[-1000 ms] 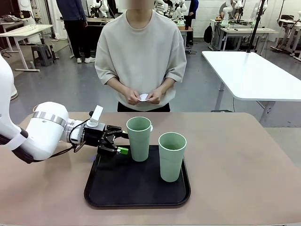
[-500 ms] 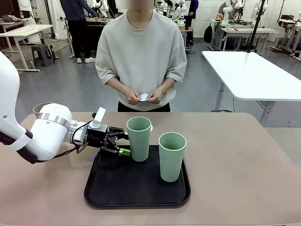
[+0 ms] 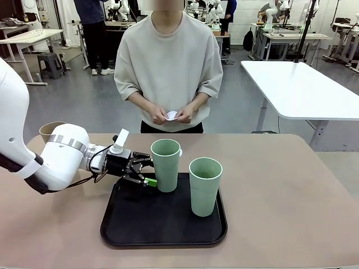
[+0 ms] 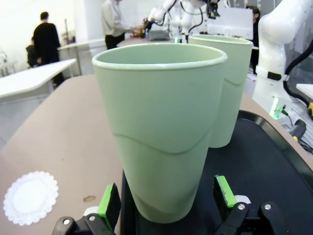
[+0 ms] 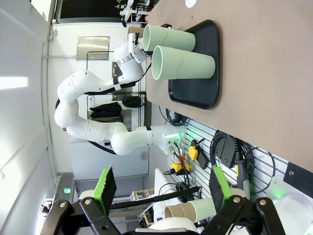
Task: Place coasters on the table and set cups on them.
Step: Take one Reusable plastic cup from the Flat Tray and place it on a coaster set by the human.
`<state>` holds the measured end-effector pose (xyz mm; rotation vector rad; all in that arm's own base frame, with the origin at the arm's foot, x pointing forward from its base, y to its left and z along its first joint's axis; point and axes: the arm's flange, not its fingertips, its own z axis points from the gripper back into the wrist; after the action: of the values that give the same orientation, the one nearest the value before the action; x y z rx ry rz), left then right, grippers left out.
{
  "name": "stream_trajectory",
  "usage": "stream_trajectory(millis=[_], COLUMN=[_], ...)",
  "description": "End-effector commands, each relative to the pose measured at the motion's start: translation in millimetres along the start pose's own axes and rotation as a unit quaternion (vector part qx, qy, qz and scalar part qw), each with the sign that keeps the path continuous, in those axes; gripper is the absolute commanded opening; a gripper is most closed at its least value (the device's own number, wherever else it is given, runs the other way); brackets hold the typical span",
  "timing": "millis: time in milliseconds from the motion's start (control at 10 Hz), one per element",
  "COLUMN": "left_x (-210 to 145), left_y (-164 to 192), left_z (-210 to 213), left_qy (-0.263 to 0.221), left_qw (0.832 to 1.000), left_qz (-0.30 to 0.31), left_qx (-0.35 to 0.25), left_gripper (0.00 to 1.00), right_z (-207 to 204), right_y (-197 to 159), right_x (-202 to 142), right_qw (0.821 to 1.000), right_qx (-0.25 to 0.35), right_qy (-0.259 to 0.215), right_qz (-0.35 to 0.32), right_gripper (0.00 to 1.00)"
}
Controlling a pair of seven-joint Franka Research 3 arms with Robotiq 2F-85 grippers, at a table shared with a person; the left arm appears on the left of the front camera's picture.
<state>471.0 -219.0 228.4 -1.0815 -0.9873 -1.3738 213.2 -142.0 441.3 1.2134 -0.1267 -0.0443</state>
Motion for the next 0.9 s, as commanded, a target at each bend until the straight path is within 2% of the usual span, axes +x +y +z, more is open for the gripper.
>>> stream_trajectory(millis=[0, 800], left_x=[0, 6], left_y=[7, 9], left_z=[-5, -37], left_qy=[-0.004, -0.003], left_qw=[1.000, 0.999], left_qz=[-0.022, -0.025], left_qx=[-0.009, -0.040], left_gripper=[1.00, 1.00], right_z=[1, 1], right_y=[0, 0], right_x=[0, 0], right_qw=[1.000, 1.000], right_qx=[0.006, 0.006], right_qy=[0.000, 0.000], right_qz=[0.002, 0.002], right_gripper=[1.00, 1.00])
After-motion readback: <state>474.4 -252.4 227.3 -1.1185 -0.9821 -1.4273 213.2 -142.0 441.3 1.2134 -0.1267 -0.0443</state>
